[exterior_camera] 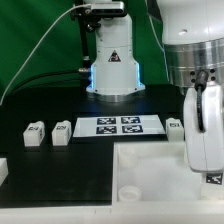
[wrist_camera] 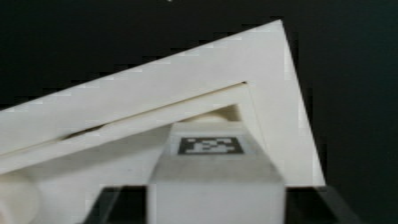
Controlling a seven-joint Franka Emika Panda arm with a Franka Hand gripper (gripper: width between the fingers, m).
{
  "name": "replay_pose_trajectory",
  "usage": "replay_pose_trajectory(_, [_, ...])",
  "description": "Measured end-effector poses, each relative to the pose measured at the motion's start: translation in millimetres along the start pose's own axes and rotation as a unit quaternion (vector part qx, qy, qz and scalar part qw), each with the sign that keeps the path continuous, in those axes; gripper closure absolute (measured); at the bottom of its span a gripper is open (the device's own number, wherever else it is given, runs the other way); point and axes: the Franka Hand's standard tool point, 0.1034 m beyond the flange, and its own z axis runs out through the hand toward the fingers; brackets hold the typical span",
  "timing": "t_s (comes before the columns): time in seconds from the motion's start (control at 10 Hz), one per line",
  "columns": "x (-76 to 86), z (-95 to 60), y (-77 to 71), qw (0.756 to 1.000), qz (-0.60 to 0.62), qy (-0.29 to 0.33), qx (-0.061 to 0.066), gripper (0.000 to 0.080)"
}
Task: Assemble one leg
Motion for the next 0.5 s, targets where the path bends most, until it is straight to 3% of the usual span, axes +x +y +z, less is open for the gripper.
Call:
replay_pose_trajectory(0.1, [-3.3,-0.8,1.9,1.000,-0.006,-0.001,0.000,0.0427])
replay_pose_trajectory(0.2, [-11.6,-6.3,7.1,1.000,-0.016,-0.002,0.001,0.0232])
replay_pose_trajectory(0.3, [-18.1,-16.5,9.6,1.000,-0.024,-0.006,0.005,0.0176])
replay_pose_trajectory(0.5, [-20.7,-18.6,10.7,0.999,-0.035,-0.006,0.005,0.0155])
